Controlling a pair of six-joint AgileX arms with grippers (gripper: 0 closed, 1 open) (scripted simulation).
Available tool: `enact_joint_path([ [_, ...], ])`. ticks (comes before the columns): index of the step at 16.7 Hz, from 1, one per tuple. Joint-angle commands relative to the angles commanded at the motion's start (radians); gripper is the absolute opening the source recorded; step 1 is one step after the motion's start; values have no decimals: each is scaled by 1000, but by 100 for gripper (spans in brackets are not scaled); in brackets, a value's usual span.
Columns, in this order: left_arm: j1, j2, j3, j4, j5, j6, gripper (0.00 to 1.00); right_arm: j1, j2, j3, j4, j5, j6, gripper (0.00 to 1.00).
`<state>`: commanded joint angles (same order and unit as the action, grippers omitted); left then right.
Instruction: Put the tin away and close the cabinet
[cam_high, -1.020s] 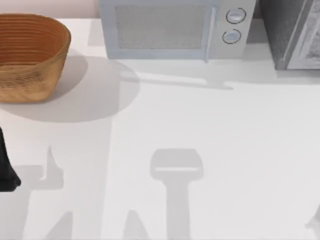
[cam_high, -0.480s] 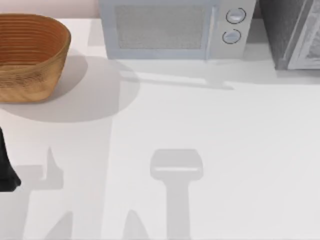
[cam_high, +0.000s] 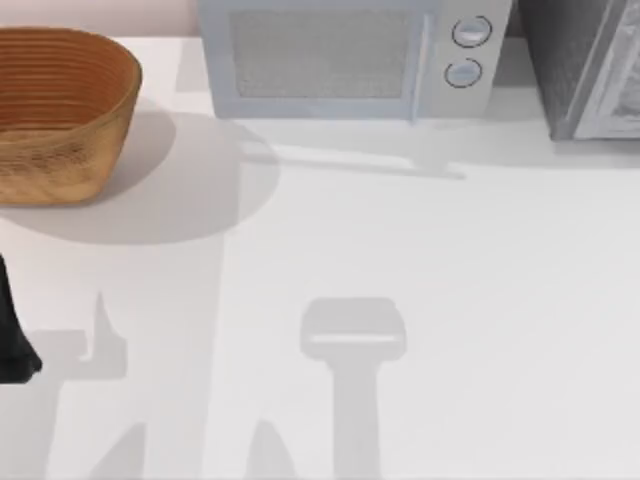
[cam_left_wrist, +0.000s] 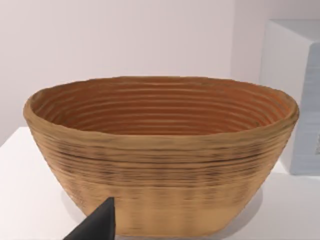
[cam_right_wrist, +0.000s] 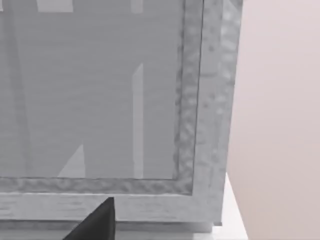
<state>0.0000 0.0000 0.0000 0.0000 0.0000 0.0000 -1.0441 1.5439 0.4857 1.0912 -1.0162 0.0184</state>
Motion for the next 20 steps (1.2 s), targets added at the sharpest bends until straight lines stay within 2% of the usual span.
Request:
enact_joint_path([
  [20, 0, 0, 0, 0, 0, 0, 100, 1, -98, 749, -885, -28, 11, 100],
])
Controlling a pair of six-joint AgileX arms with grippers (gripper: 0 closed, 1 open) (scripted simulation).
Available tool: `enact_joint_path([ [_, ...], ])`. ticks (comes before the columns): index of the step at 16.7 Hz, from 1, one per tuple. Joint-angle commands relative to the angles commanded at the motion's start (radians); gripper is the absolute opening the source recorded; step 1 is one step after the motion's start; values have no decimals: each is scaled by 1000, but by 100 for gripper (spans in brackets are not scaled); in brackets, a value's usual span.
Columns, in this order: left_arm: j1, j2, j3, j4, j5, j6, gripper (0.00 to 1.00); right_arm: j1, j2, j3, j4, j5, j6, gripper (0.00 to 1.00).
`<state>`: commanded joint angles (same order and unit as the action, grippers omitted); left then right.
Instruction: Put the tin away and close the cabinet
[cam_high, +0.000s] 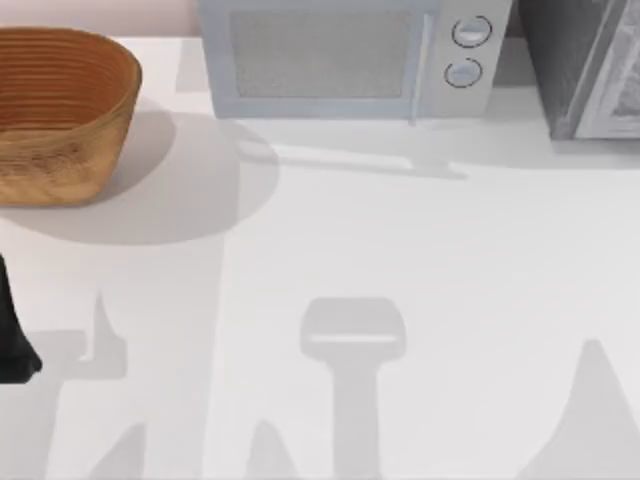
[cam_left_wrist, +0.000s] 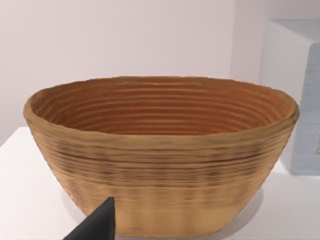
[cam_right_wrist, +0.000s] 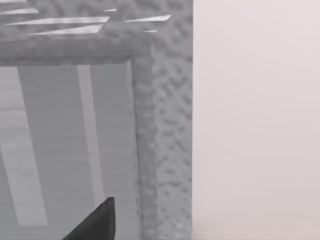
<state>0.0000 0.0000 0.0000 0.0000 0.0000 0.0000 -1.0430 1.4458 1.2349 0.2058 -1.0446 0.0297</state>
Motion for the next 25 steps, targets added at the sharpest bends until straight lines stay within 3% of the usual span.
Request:
enact_joint_path([
  [12, 0, 0, 0, 0, 0, 0, 100, -1, -90, 473, -558, 6, -4, 100],
  [21, 0, 0, 0, 0, 0, 0, 100, 8, -102, 508, -591, 20, -3, 100],
  [25, 0, 0, 0, 0, 0, 0, 100, 131, -87, 521, -606, 143, 10, 100],
])
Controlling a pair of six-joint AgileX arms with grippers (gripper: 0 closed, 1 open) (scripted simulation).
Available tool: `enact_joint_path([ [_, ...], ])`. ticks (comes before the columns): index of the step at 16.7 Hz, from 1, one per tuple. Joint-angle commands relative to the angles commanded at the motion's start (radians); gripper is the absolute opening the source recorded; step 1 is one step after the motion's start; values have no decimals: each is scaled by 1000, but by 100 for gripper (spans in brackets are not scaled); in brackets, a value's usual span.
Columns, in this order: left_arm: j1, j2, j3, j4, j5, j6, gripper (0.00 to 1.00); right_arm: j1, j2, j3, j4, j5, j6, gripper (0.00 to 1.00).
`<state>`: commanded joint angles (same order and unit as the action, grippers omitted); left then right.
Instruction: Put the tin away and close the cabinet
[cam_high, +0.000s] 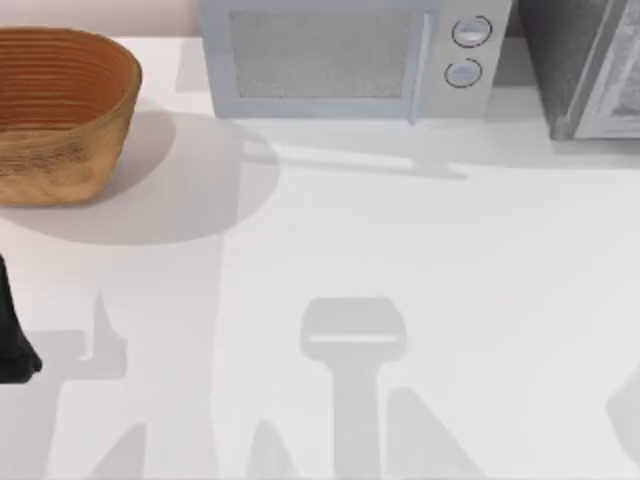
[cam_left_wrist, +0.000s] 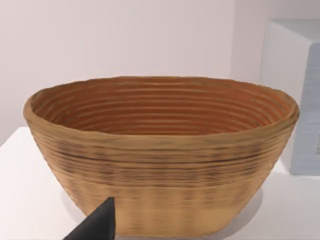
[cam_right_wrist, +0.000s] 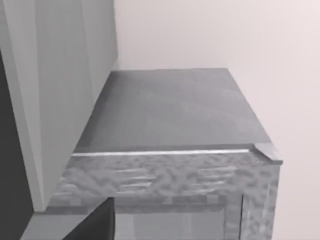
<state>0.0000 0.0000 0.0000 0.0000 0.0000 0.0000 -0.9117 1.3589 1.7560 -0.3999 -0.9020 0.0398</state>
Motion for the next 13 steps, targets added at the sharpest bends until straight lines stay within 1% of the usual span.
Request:
enact_joint_path([
  [5, 0, 0, 0, 0, 0, 0, 100, 255, -14, 4, -3, 253, 0, 100],
  [13, 0, 0, 0, 0, 0, 0, 100, 618, -41, 14, -2, 635, -10, 100],
])
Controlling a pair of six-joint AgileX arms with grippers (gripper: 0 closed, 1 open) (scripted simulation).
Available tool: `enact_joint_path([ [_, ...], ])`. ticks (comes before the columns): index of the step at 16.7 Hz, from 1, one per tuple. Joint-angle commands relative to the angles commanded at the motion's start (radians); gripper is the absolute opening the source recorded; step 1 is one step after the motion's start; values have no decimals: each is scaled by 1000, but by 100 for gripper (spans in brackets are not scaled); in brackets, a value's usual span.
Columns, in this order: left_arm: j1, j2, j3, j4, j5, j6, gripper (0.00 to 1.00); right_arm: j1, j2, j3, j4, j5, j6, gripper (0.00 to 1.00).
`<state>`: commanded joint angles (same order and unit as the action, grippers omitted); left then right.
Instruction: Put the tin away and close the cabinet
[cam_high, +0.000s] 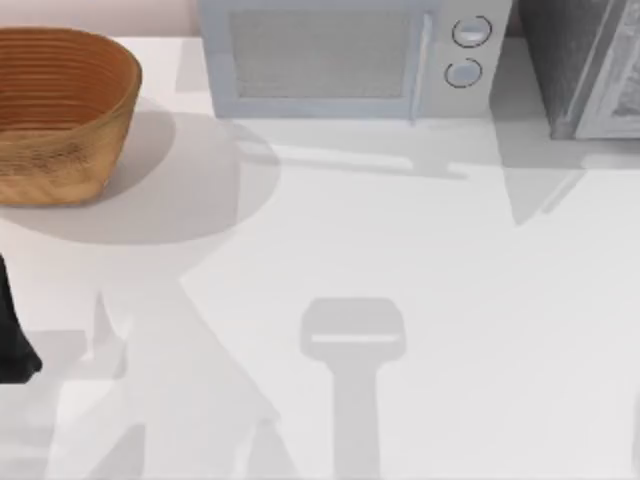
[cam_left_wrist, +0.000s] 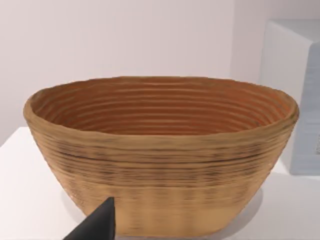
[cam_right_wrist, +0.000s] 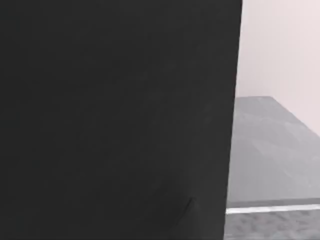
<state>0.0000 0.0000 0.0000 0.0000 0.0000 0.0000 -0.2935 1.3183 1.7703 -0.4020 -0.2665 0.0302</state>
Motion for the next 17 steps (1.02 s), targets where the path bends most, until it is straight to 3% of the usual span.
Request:
enact_joint_path([
  [6, 0, 0, 0, 0, 0, 0, 100, 260, -9, -6, -11, 267, -9, 100],
  [12, 0, 0, 0, 0, 0, 0, 100, 635, -18, -24, -28, 630, -12, 100],
  [17, 0, 0, 0, 0, 0, 0, 100, 734, -26, -50, -38, 716, -9, 100],
])
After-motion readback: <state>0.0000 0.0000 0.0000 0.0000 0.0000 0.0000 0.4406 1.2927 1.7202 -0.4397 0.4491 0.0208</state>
